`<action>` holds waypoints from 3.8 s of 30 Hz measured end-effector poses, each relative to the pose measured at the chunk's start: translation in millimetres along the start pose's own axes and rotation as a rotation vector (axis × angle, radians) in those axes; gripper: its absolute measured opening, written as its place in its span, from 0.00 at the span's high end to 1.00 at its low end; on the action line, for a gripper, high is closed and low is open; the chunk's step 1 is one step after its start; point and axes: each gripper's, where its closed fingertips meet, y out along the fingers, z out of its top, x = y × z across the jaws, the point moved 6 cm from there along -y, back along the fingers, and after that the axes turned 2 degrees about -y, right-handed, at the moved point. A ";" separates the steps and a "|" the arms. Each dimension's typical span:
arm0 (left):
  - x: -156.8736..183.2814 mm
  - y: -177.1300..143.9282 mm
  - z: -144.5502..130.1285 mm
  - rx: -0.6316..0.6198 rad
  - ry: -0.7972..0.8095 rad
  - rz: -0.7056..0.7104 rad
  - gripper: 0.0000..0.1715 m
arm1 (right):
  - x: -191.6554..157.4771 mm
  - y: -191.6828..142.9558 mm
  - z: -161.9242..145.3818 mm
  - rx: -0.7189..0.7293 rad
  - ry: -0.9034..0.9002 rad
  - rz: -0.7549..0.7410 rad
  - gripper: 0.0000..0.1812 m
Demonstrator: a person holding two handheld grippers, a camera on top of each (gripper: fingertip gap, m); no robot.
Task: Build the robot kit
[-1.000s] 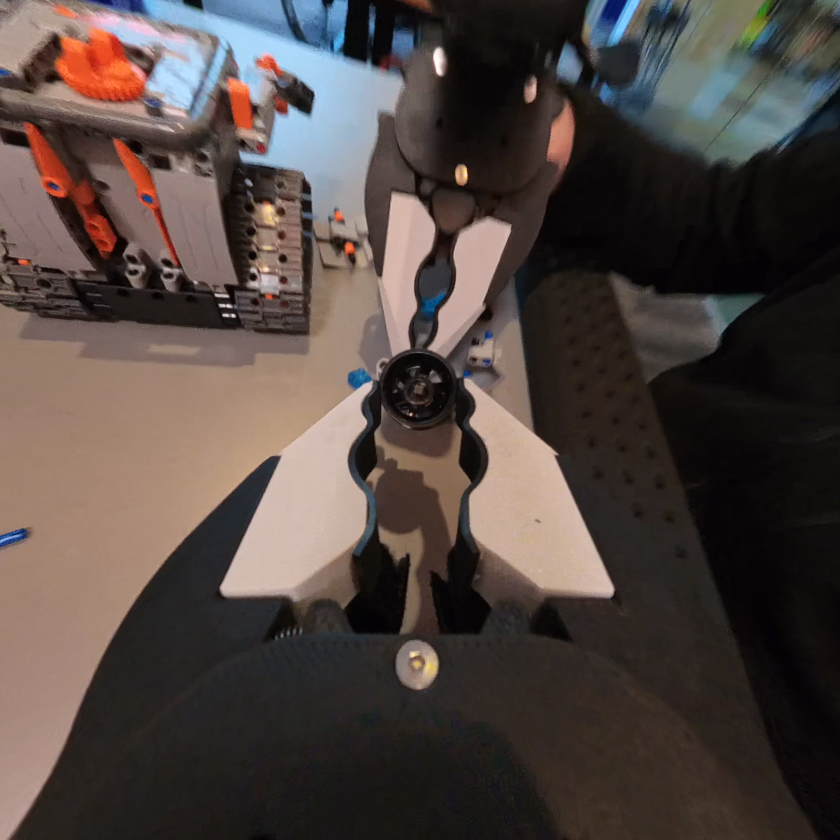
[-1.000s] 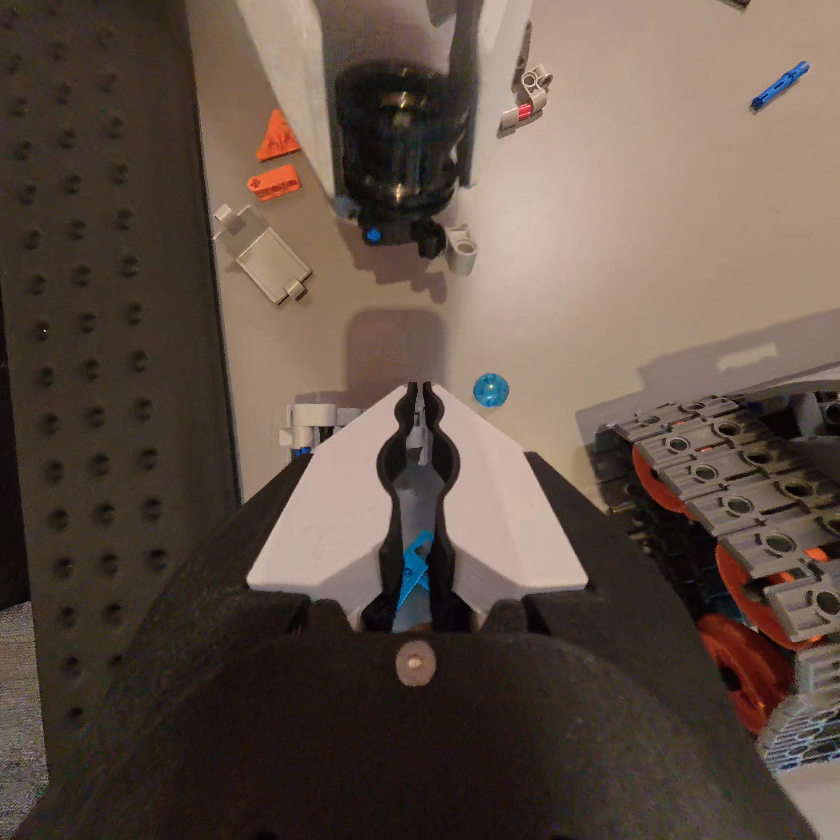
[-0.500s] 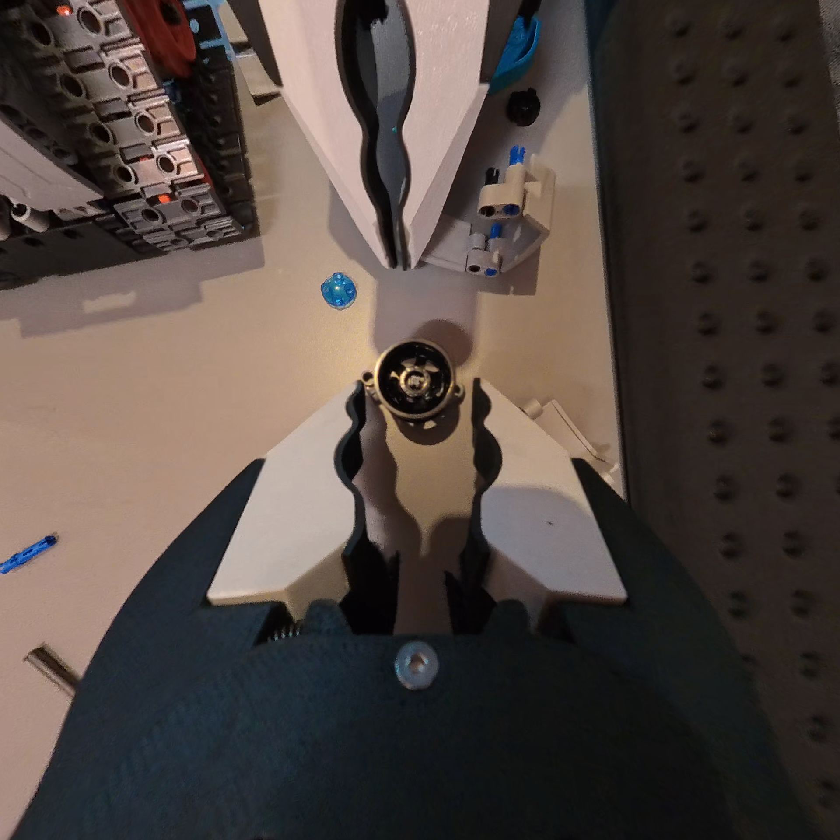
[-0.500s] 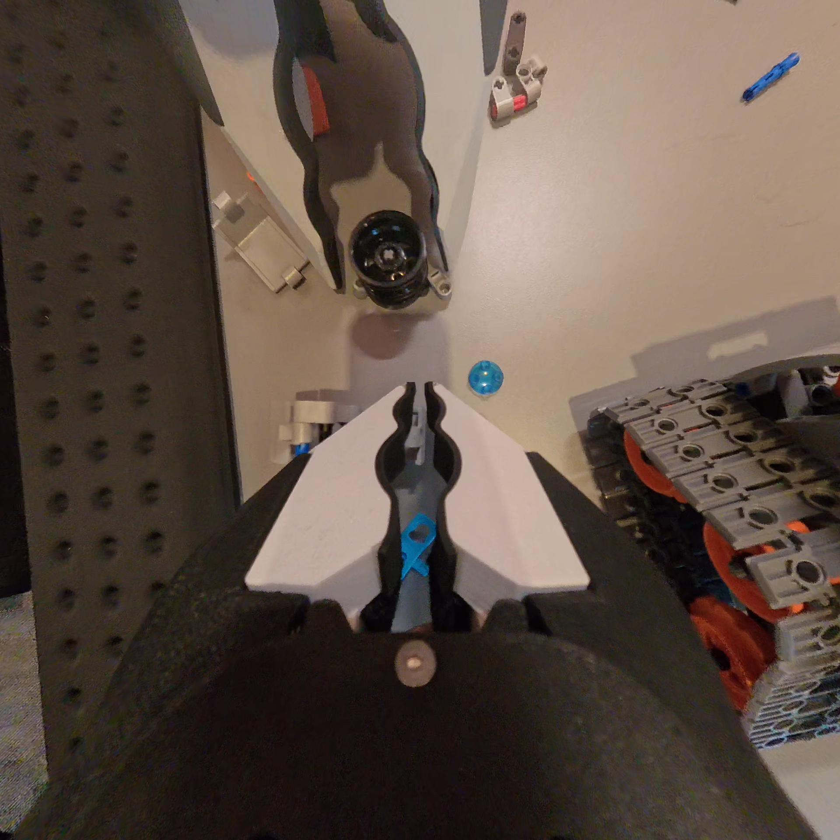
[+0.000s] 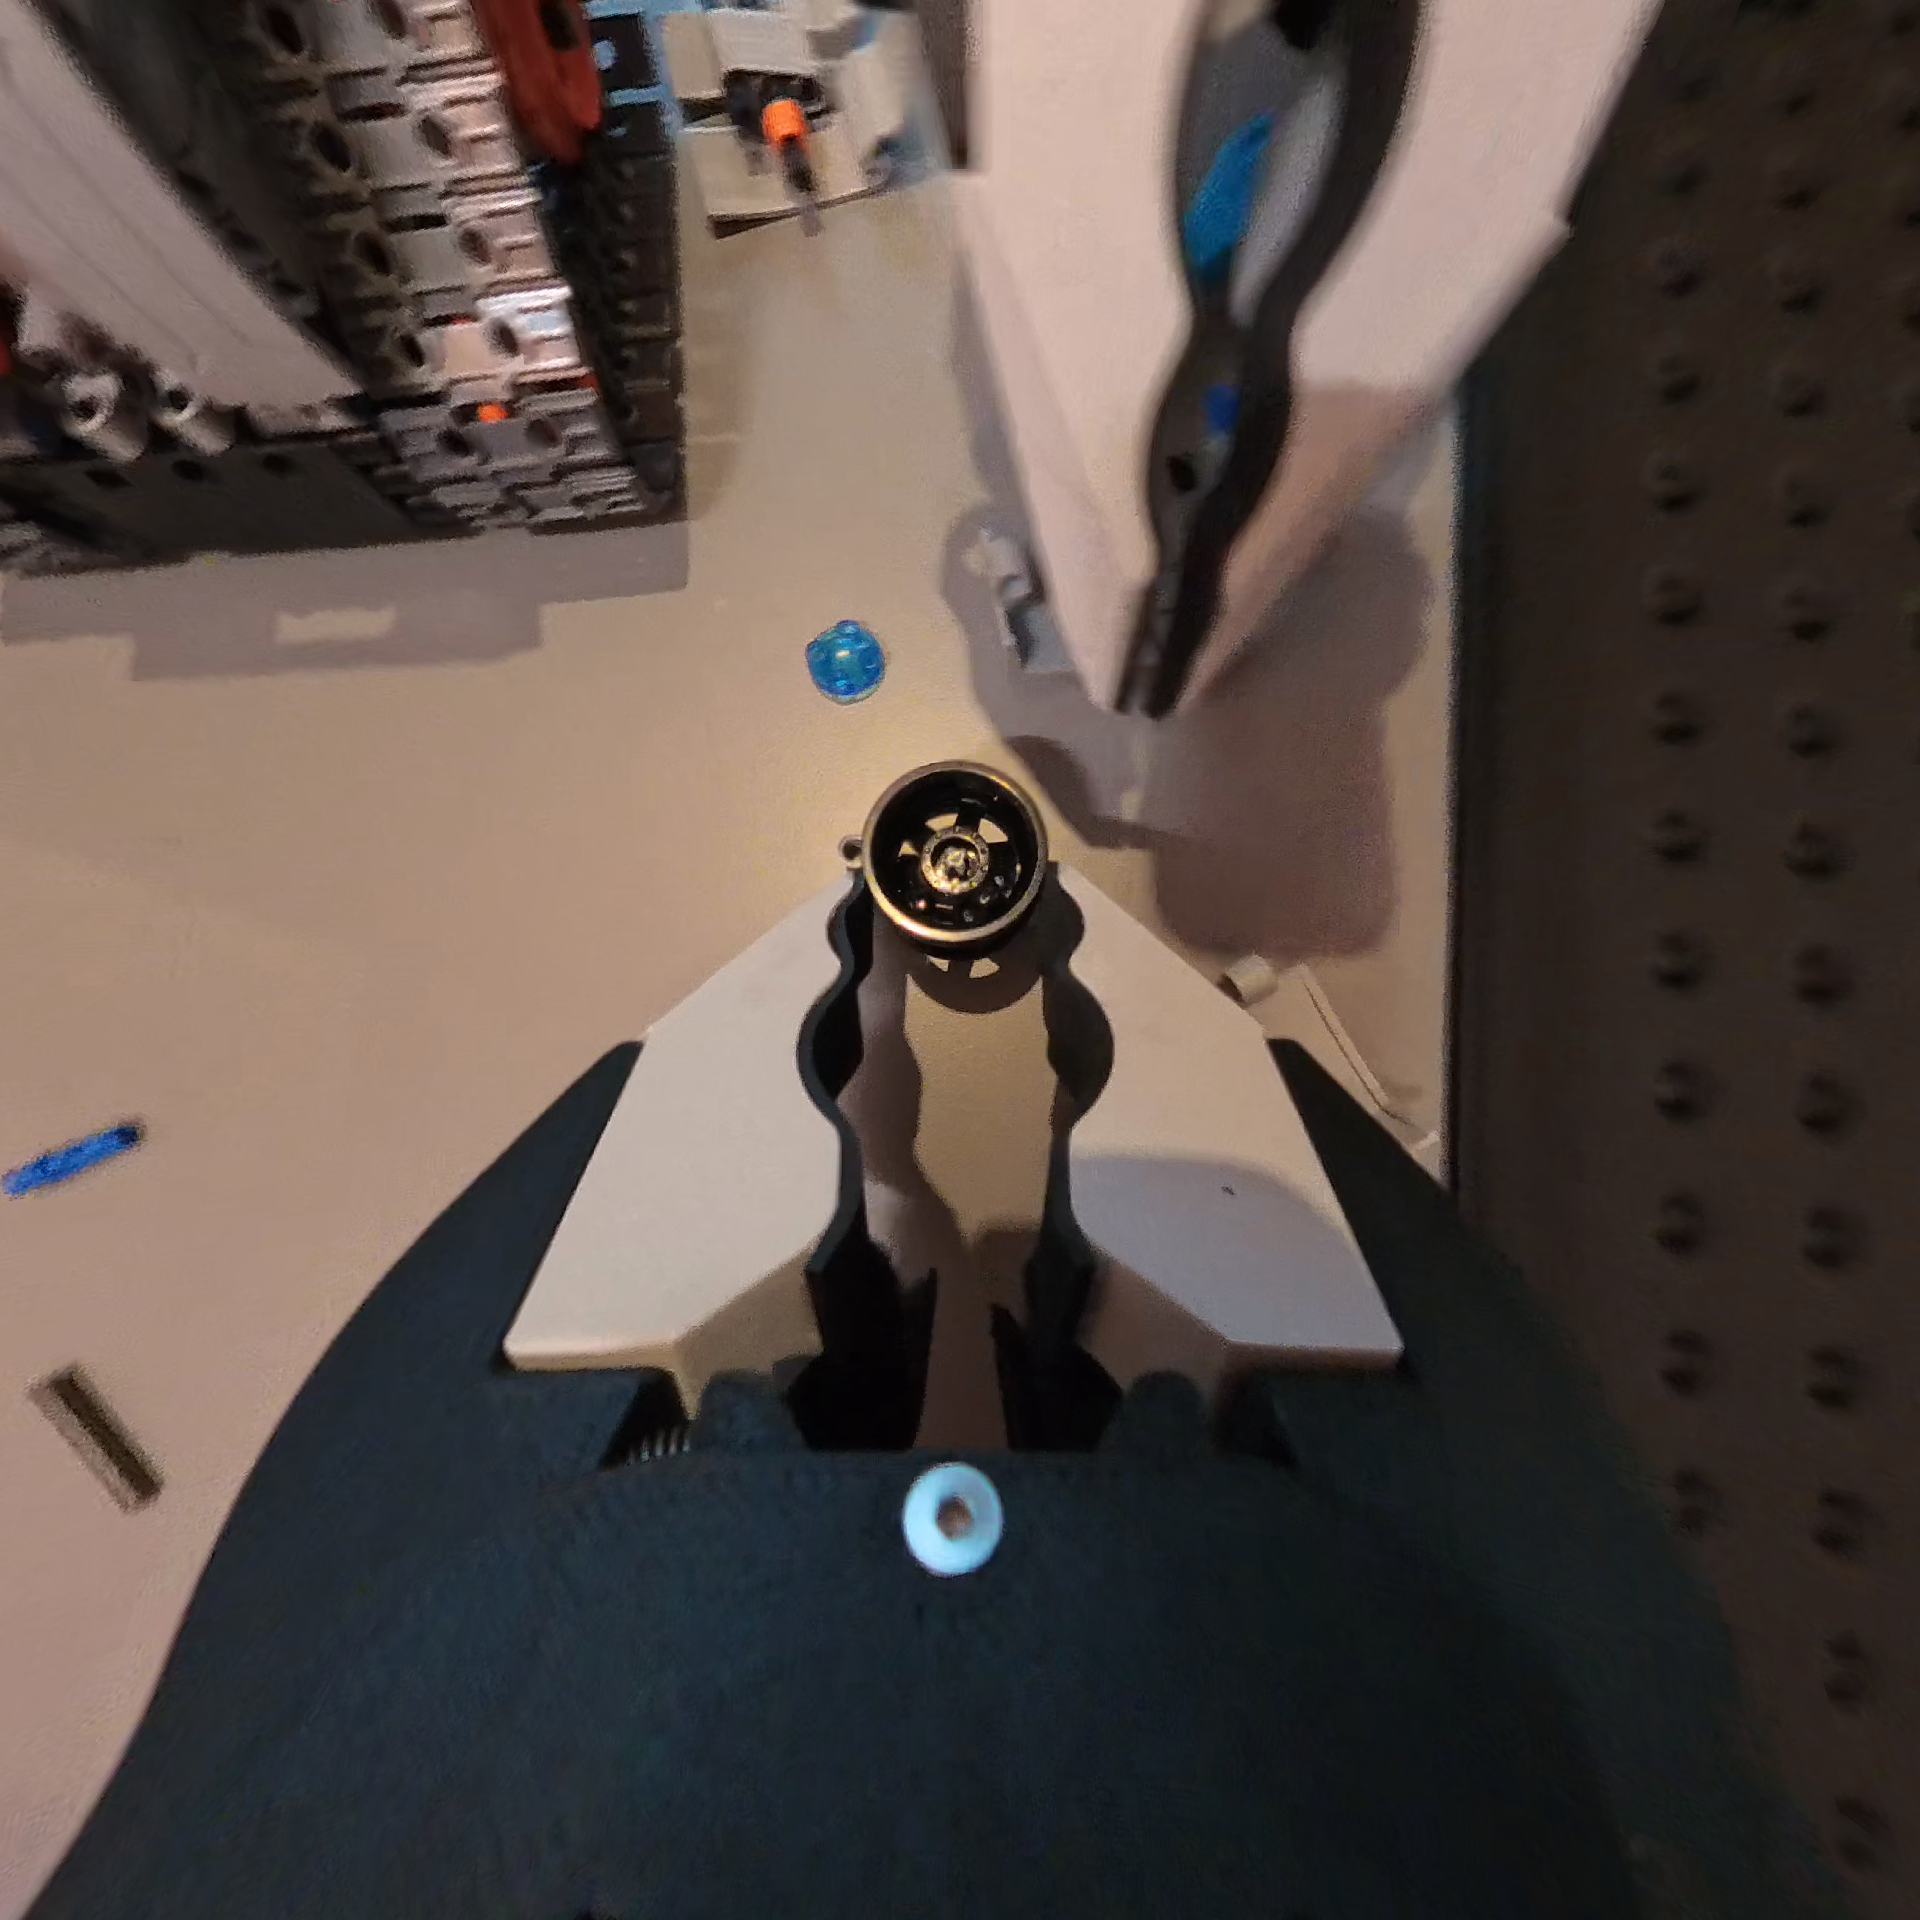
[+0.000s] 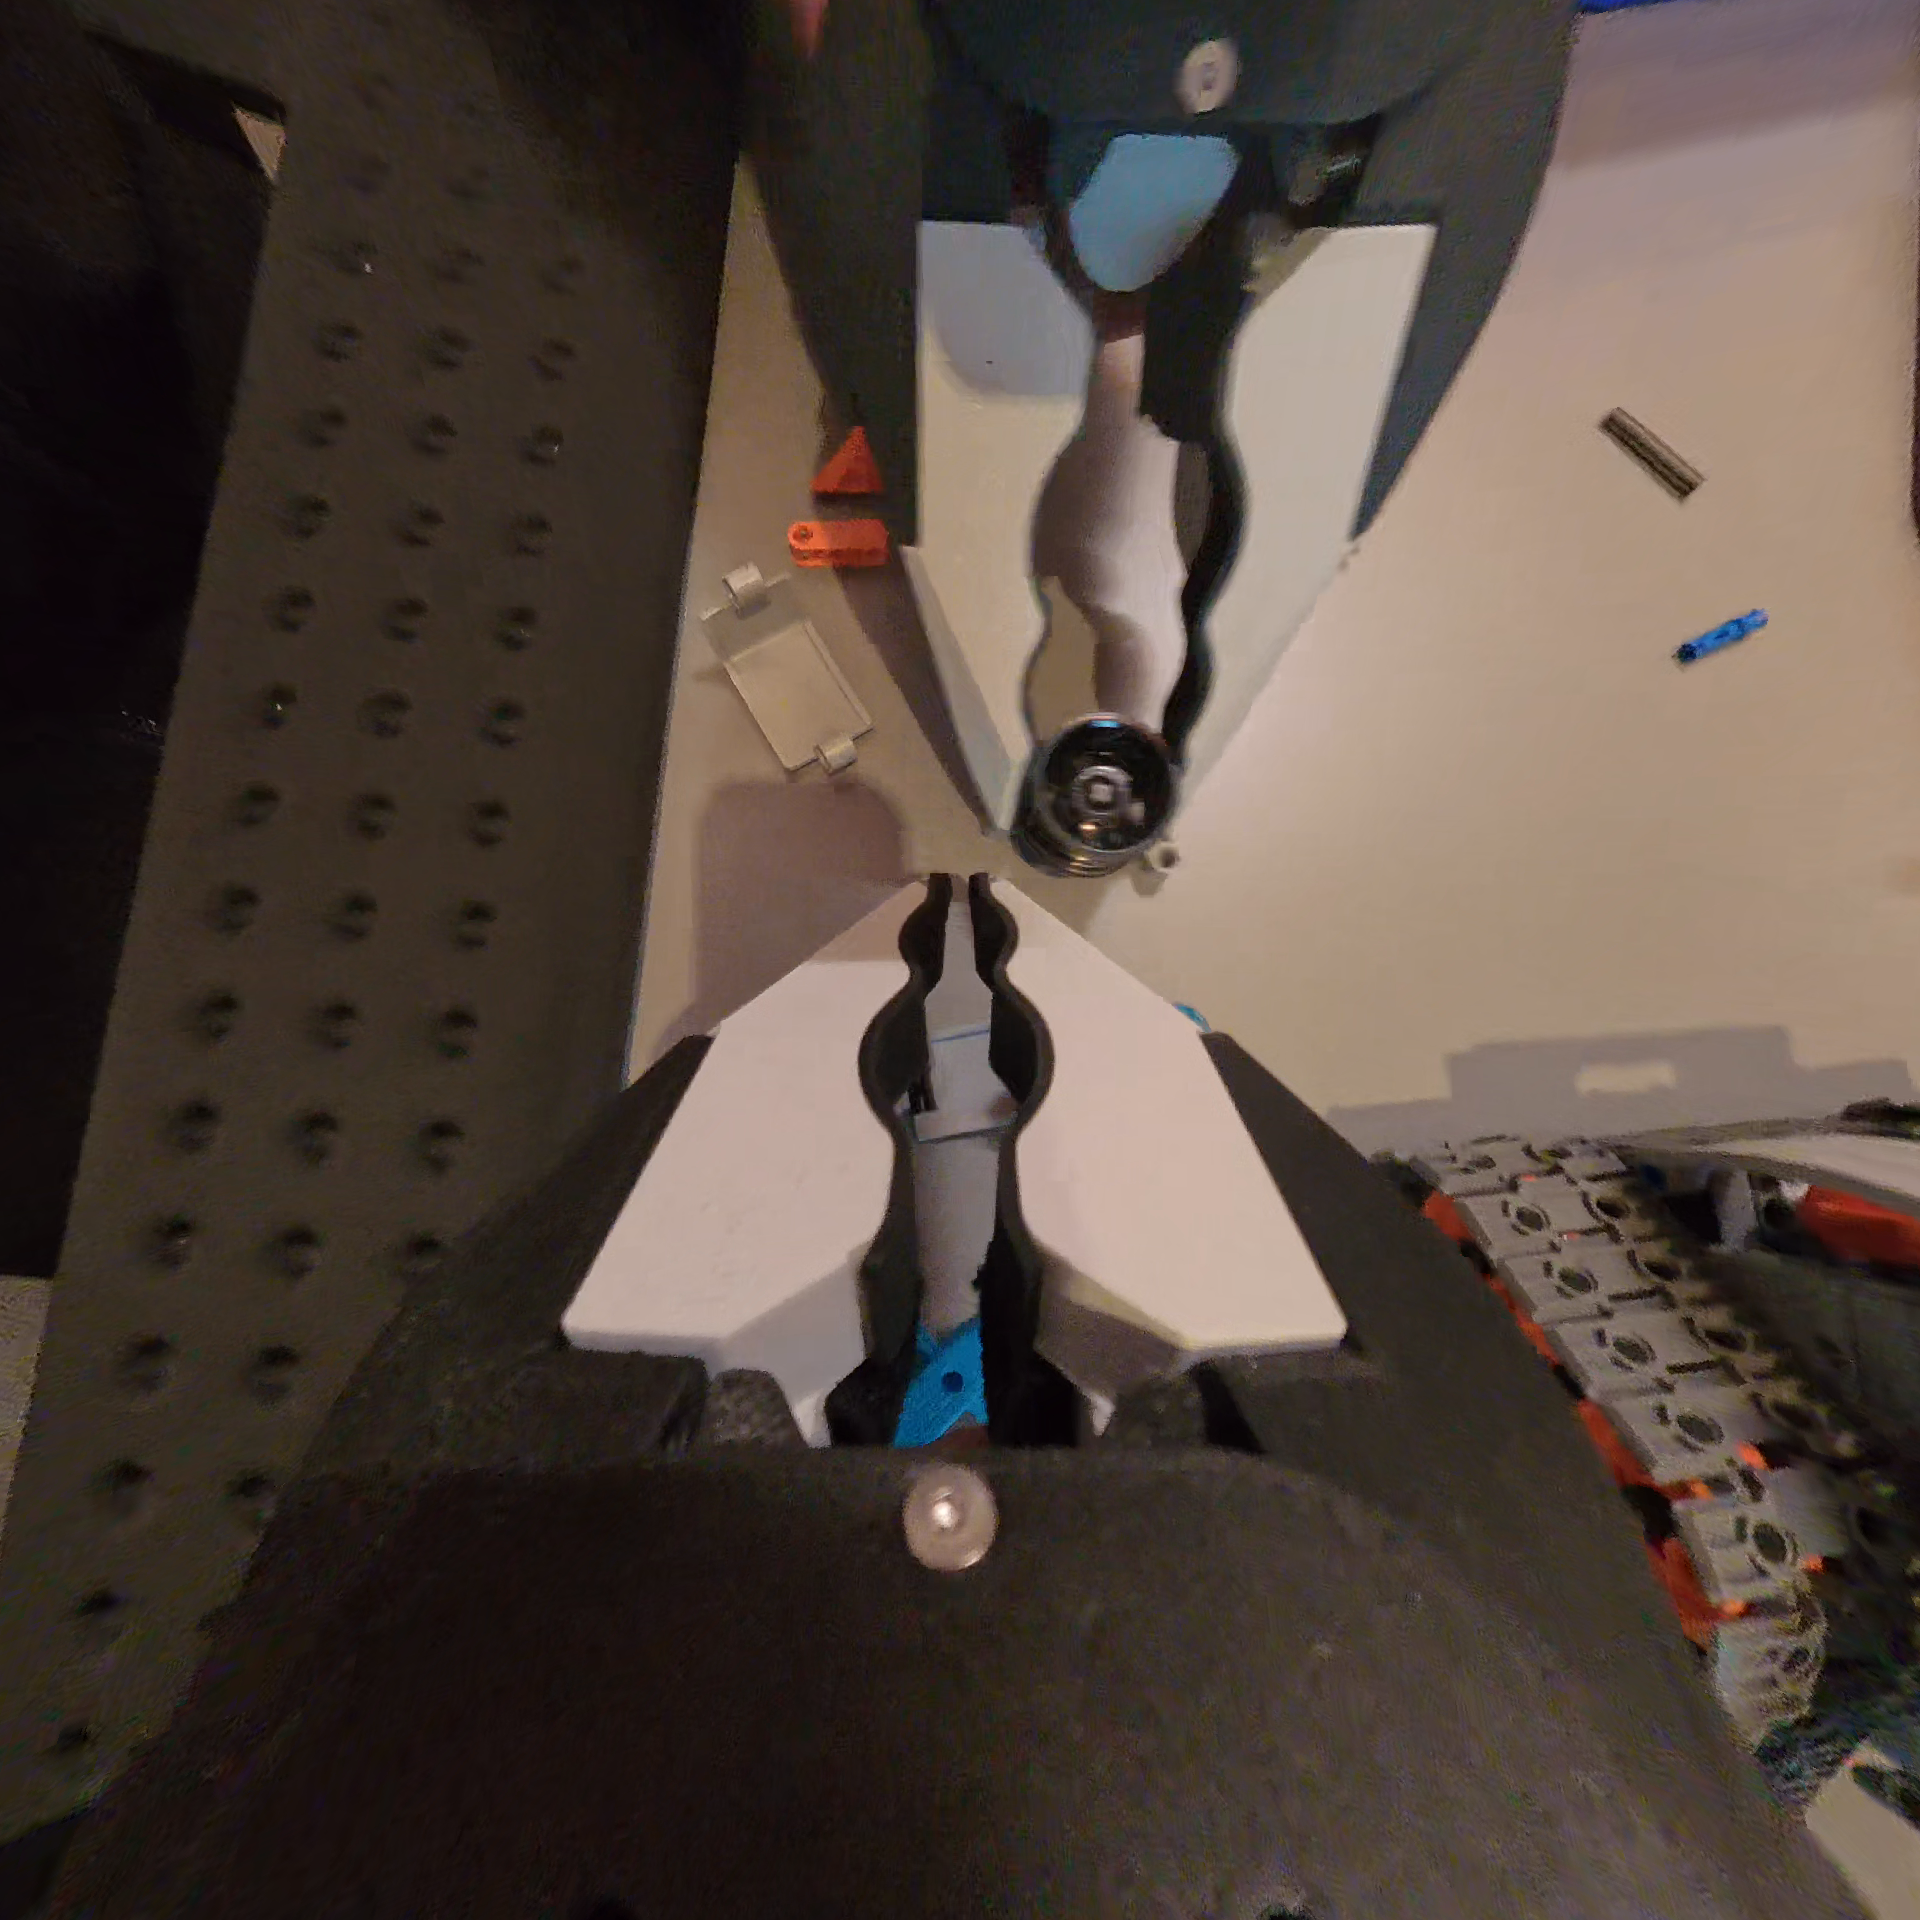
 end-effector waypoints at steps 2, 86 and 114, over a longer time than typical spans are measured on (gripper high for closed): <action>-1.2 0.0 -0.5 0.004 -0.041 0.041 0.83 | -2.6 4.9 2.0 -0.019 -0.054 -0.027 1.00; 19.1 -75.7 64.9 0.586 0.086 0.029 0.71 | 1.0 -80.6 43.9 0.501 -0.048 -0.462 0.75; 38.5 -86.4 49.4 0.020 0.840 0.235 0.94 | 0.1 -57.2 73.5 0.137 -0.062 -0.248 0.82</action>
